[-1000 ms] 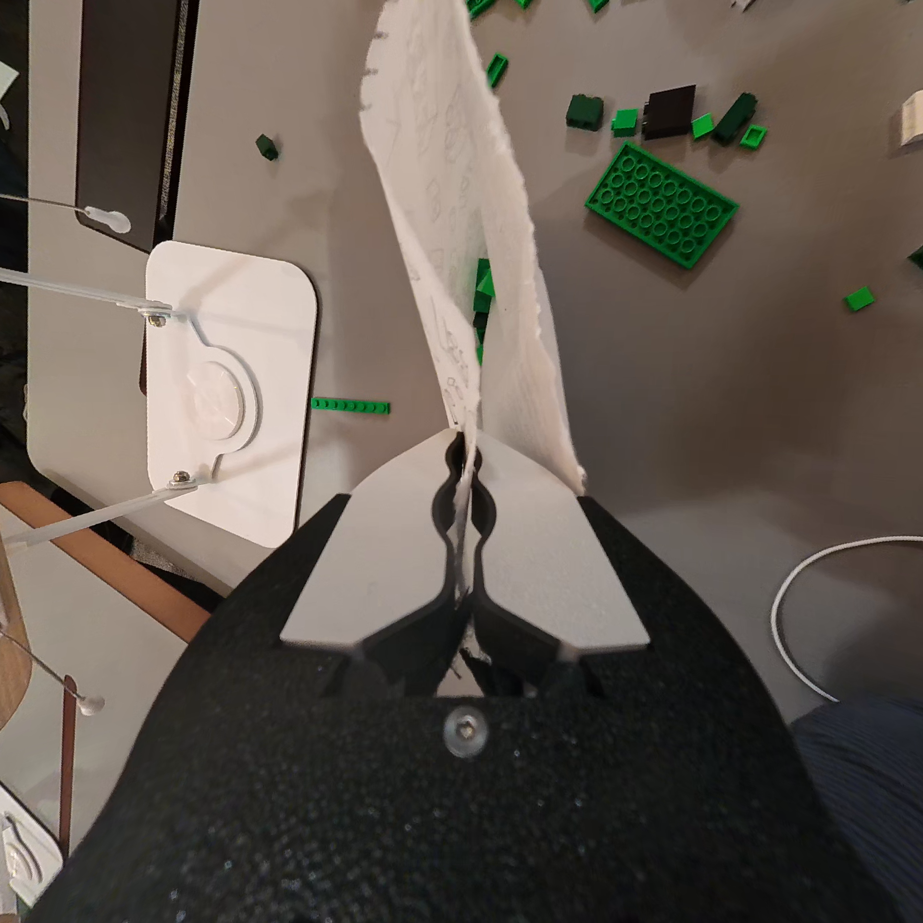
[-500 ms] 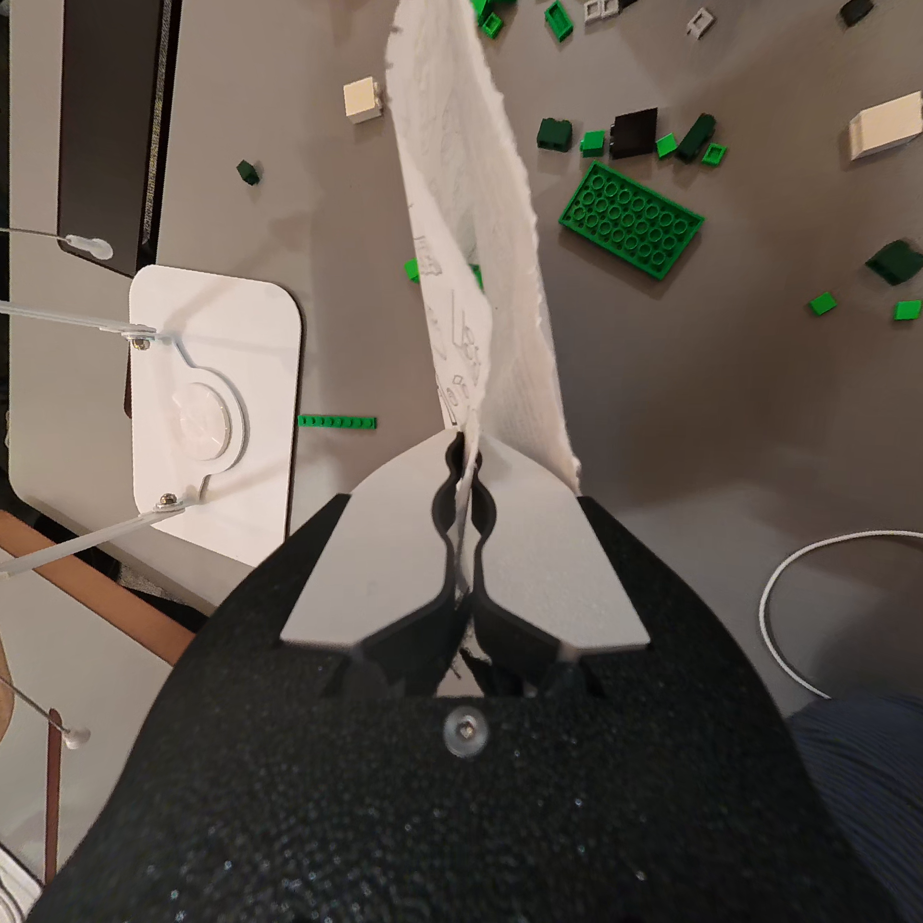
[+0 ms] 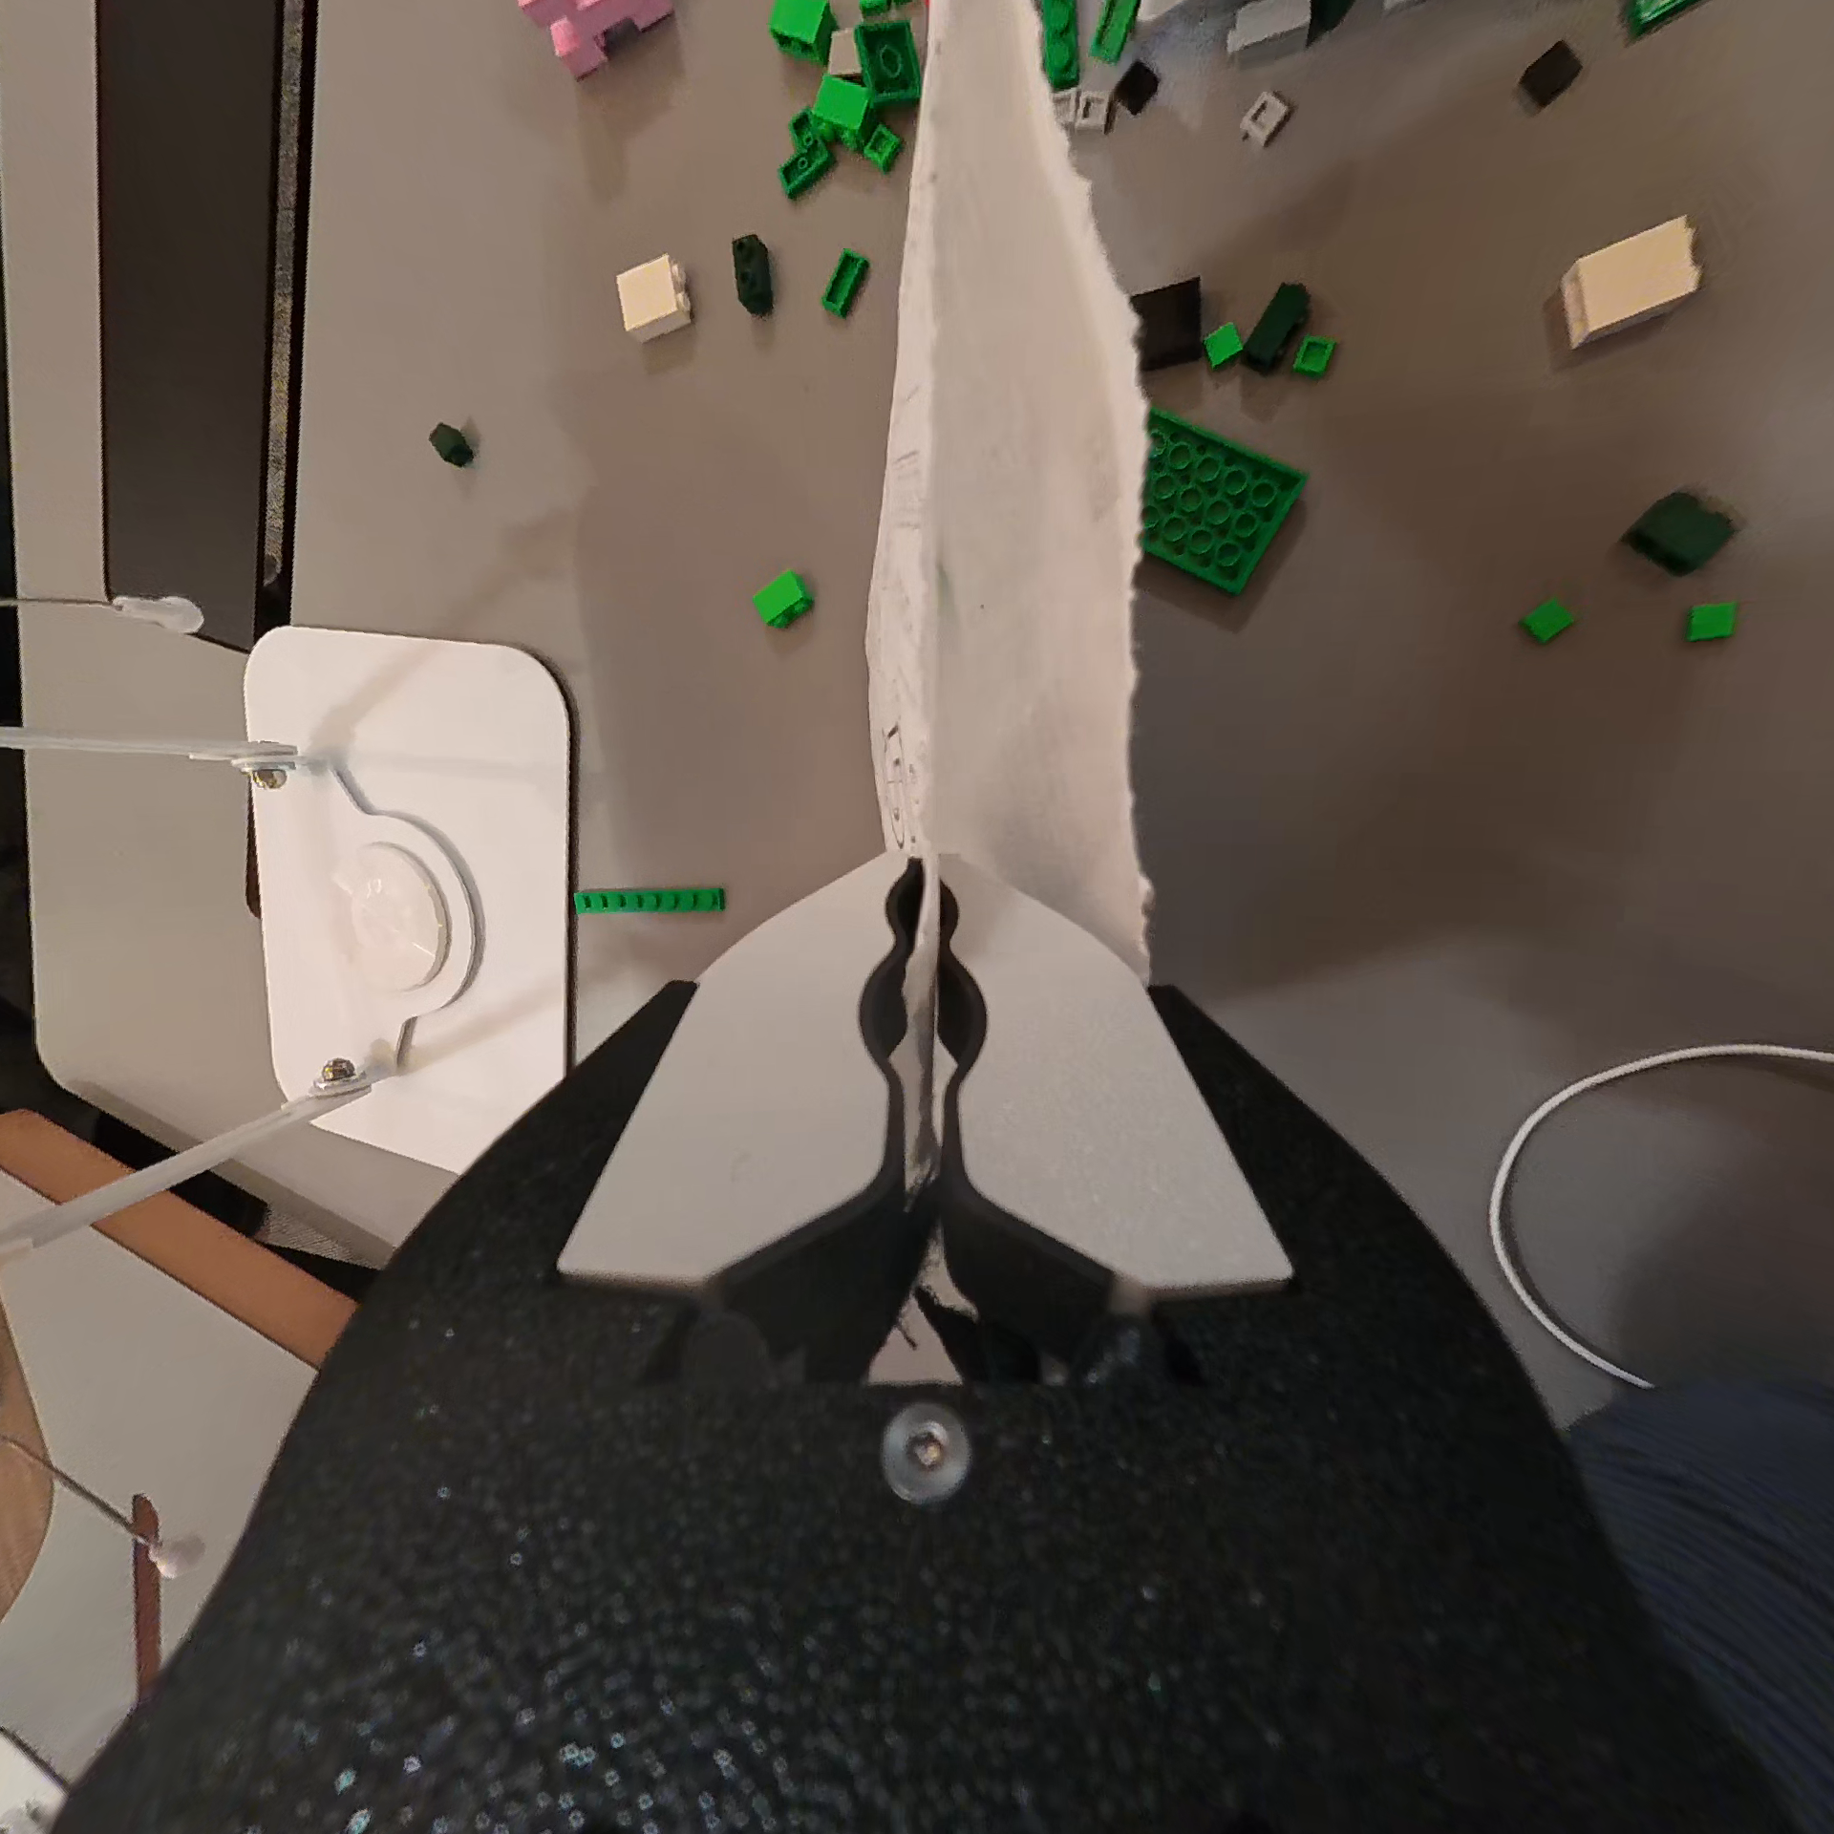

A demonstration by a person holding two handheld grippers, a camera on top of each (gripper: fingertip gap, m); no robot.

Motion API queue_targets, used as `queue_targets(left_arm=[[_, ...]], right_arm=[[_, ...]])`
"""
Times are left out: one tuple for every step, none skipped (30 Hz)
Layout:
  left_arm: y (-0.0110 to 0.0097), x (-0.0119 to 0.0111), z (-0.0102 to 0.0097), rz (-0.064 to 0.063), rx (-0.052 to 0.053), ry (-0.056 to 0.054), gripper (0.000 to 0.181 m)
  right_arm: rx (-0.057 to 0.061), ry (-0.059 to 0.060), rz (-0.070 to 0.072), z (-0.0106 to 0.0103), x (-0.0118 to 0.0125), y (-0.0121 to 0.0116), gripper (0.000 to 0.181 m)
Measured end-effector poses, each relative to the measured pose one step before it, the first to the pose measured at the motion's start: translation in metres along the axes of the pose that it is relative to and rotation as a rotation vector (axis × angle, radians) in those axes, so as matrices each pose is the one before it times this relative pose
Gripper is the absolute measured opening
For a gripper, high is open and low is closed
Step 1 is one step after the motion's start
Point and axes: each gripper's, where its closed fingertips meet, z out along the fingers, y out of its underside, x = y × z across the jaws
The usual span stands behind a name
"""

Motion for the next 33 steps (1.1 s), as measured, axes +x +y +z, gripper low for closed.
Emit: queue_targets(left_arm=[[-0.00100,0.00095,0.00017,0.0047,0.0007,0.0018,0.000],[-0.00101,0.00079,0.00006,0.0042,0.0030,0.0018,0.000],[-0.00091,0.00067,-0.00001,0.0035,0.0039,0.0022,0.000],[-0.00071,0.00054,-0.00010,0.0025,0.0038,0.0030,0.000],[-0.00048,0.00024,-0.00038,0.0016,0.0044,0.0009,0.000],[-0.00032,-0.00010,-0.00040,0.0000,0.0052,0.0007,0.000],[-0.00015,-0.00011,-0.00052,-0.0014,0.0055,0.0015,0.000],[0.00022,-0.00021,-0.00052,-0.0030,0.0040,0.0015,0.000],[0.00043,-0.00041,-0.00056,-0.0027,0.0028,-0.0008,0.000],[0.00063,-0.00044,-0.00071,-0.0019,0.0022,-0.0017,0.000],[0.00050,-0.00040,-0.00072,-0.0026,0.0028,-0.0008,0.000],[0.00040,-0.00049,-0.00090,-0.0027,0.0037,-0.0015,0.000],[0.00016,-0.00030,-0.00089,-0.0018,0.0061,0.0002,0.000],[-0.00003,0.00006,-0.00096,-0.0011,0.0075,0.0022,0.000],[-0.00008,0.00010,-0.00095,-0.0006,0.0077,0.0028,0.000],[-0.00011,-0.00022,-0.00092,-0.0014,0.0077,0.0006,0.000],[0.00010,-0.00062,-0.00079,-0.0037,0.0057,-0.0005,0.000],[0.00057,-0.00062,-0.00033,-0.0046,0.0014,-0.0004,0.000],[0.00070,-0.00038,-0.00004,-0.0023,-0.0002,0.0004,0.000],[0.00042,-0.00026,0.00006,-0.0009,0.0007,0.0009,0.000],[0.00021,-0.00043,0.00024,-0.0022,0.0012,0.0007,0.000],[0.00026,-0.00030,0.00015,-0.0026,-0.0004,0.0003,0.000],[0.00030,-0.00030,0.00016,-0.0005,-0.0014,-0.0007,0.000],[-0.00003,0.00001,-0.00006,0.0014,-0.0001,-0.0007,0.000],[-0.00028,-0.00017,-0.00024,0.0010,0.0014,-0.0015,0.000],[-0.00043,-0.00028,-0.00011,-0.0001,0.0016,-0.0018,0.000],[-0.00021,-0.00023,0.00012,-0.0003,0.0001,-0.0018,0.000],[-0.00005,-0.00023,0.00017,-0.0004,-0.0009,-0.0013,0.000],[-0.00012,-0.00021,0.00035,-0.0009,-0.0017,-0.0009,0.000],[-0.00031,-0.00014,0.00031,-0.0010,-0.0019,-0.0007,0.000],[-0.00040,0.00039,0.00016,0.0014,-0.0010,0.0003,0.000],[-0.00070,0.00062,-0.00003,0.0031,0.0005,0.0004,0.000],[-0.00094,0.00073,-0.00025,0.0029,0.0015,0.0012,0.000]], right_arm=[[0.0121,0.0166,-0.0106,-0.00344,0.00118,-0.00391,0.009],[0.0138,0.0188,-0.0074,-0.00355,0.00152,-0.00436,0.009],[0.0159,0.0151,-0.0059,-0.00350,0.00097,-0.00476,0.009],[0.0170,0.0119,-0.0067,-0.00350,0.00066,-0.00488,0.009],[0.0160,0.0168,-0.0053,-0.00339,0.00154,-0.00477,0.009],[0.0147,0.0192,-0.0044,-0.00322,0.00201,-0.00458,0.009],[0.0162,0.0147,-0.0028,-0.00296,0.00148,-0.00463,0.009],[0.0182,0.0089,0.0013,-0.00230,0.00092,-0.00441,0.009],[0.0208,0.0068,0.0042,-0.00178,0.00088,-0.00426,0.009],[0.0224,0.0067,0.0034,-0.00147,0.00088,-0.00416,0.009],[0.0210,0.0023,-0.0046,-0.00158,0.00004,-0.00403,0.009],[0.0215,0.0104,-0.0115,-0.00221,0.00060,-0.00416,0.009],[0.0279,0.0190,-0.0203,-0.00292,0.00130,-0.00550,0.009],[0.0400,0.0178,-0.0300,-0.00361,0.00040,-0.00770,0.009],[0.0454,0.0178,-0.0325,-0.00387,-0.00014,-0.00905,0.009],[0.0414,0.0280,-0.0282,-0.00384,0.00130,-0.00917,0.009],[0.0340,0.0284,-0.0246,-0.00331,0.00185,-0.00819,0.009],[0.0291,0.0206,-0.0234,-0.00260,0.00101,-0.00736,0.009],[0.0228,0.0217,-0.0188,-0.00190,0.00146,-0.00579,0.009],[0.0141,0.0162,-0.0159,-0.00132,0.00093,-0.00415,0.009],[0.0088,0.0106,-0.0135,-0.00089,0.00043,-0.00284,0.009],[0.0052,0.0067,-0.0103,-0.00061,0.00004,-0.00188,0.009],[0.0011,0.0051,-0.0056,-0.00042,0.00005,-0.00091,0.009],[0.0011,0.0011,-0.0026,-0.00031,-0.00030,-0.00058,0.009],[0.0052,0.0015,-0.0025,-0.00058,-0.00020,-0.00129,0.009],[0.0096,0.0027,-0.0045,-0.00099,-0.00004,-0.00224,0.009],[0.0137,0.0038,-0.0059,-0.00171,0.00002,-0.00426,0.009],[0.0230,-0.0002,-0.0090,-0.00284,-0.00093,-0.00811,0.009],[0.0334,-0.0071,-0.0109,-0.00375,-0.00266,-0.01285,0.009],[0.0393,-0.0182,-0.0118,-0.00303,-0.00492,-0.01648,0.009],[0.0388,-0.0290,-0.0138,-0.00111,-0.00731,-0.01786,0.009],[0.0305,-0.0360,-0.0164,0.00179,-0.00926,-0.01697,0.009],[0.0111,-0.0425,-0.0314,0.00457,-0.01048,-0.01356,0.009]])
